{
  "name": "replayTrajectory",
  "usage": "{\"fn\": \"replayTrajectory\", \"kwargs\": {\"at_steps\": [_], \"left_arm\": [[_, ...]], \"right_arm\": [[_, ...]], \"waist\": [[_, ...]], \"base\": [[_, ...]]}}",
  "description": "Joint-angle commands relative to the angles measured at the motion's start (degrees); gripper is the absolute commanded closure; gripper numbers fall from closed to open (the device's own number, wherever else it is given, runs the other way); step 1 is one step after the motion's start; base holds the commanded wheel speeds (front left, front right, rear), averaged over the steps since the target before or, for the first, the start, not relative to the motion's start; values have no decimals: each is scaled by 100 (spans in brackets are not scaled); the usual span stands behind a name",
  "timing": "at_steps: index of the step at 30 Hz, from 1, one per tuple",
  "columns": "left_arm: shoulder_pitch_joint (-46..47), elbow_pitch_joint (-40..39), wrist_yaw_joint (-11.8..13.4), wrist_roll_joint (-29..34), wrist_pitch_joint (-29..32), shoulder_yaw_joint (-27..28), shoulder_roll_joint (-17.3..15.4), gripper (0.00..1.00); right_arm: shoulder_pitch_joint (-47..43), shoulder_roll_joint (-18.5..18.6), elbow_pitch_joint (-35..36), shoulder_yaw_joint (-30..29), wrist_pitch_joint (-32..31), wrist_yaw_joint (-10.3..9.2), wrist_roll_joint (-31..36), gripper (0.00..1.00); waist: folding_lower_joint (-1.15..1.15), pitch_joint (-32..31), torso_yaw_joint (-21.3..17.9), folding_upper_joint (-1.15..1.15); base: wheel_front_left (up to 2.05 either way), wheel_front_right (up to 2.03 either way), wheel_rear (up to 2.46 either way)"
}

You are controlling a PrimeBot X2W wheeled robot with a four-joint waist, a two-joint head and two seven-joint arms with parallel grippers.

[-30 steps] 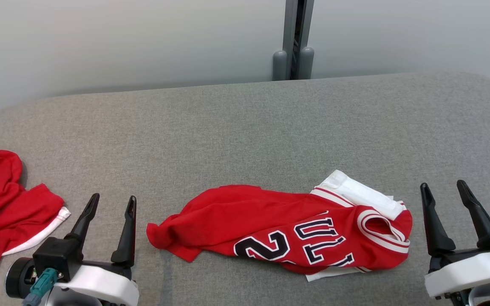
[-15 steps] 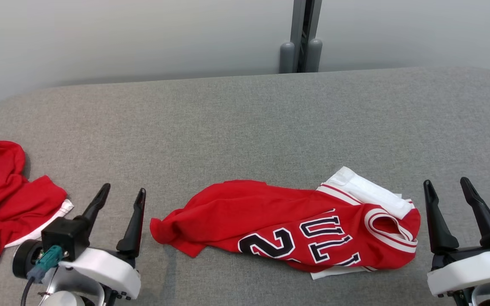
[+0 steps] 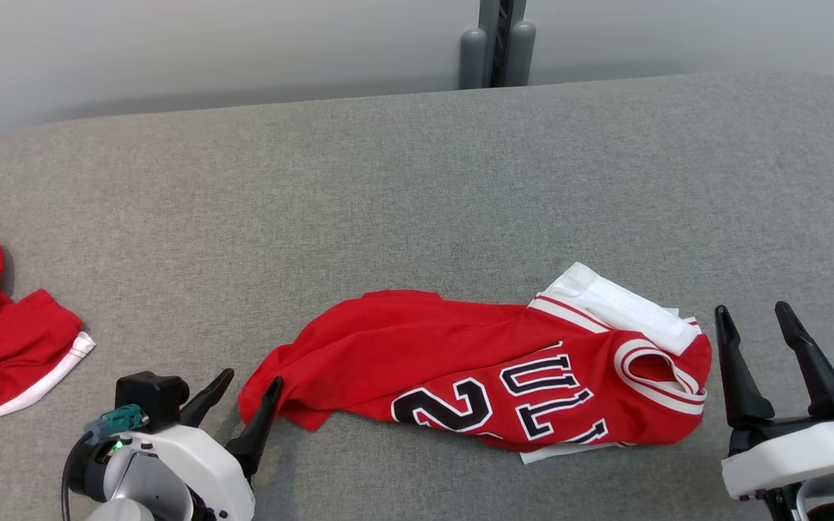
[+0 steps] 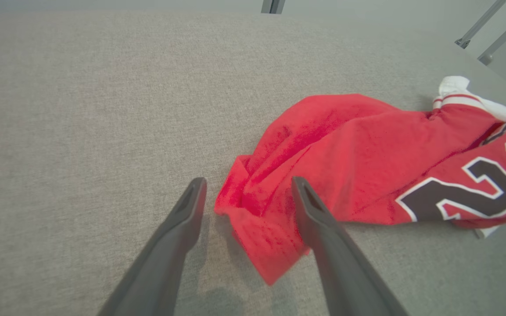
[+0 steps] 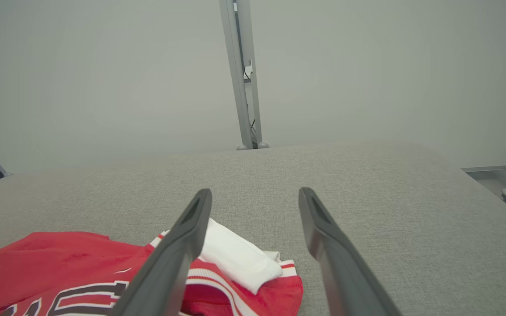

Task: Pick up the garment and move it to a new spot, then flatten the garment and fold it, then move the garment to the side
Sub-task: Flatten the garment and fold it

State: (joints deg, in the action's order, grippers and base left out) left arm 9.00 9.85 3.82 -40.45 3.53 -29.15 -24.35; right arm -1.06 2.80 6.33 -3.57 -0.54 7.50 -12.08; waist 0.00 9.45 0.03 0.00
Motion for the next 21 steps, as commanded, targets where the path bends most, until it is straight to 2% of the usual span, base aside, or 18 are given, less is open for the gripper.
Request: {"fn": "replayTrajectory", "kwargs": {"at_steps": [1, 3, 4, 5, 13, 21], "left_arm": [[89, 6, -33, -43, -1, 0, -27, 0], [79, 32, -88, -111, 92, -25, -19, 62], [60, 24, -110, -163, 135, -28, -15, 85], [33, 5, -133, -239, 180, -13, 9, 98], [-104, -161, -148, -291, 291, -88, -58, 100], [-19, -342, -2, -129, -76, 24, -48, 100]], "right_arm": [[78, 25, -7, -33, 35, -2, -7, 0], [91, 25, -40, -83, 43, -2, 18, 0], [106, 24, -47, -95, 44, -2, 26, 0], [134, 25, -51, -112, 48, -2, 30, 0], [202, 24, -67, -232, 103, -2, -22, 0], [273, 25, -96, -221, 159, -2, -6, 0]], "waist": [[0, 30, -23, 0], [0, 54, -43, 0], [0, 72, -50, 0], [0, 89, -55, 0], [0, 164, -21, 0], [0, 146, 47, 0]], "base": [[0, 0, 0], [0, 0, 0], [0, 0, 0], [0, 0, 0], [0, 0, 0], [0, 0, 0]]}}
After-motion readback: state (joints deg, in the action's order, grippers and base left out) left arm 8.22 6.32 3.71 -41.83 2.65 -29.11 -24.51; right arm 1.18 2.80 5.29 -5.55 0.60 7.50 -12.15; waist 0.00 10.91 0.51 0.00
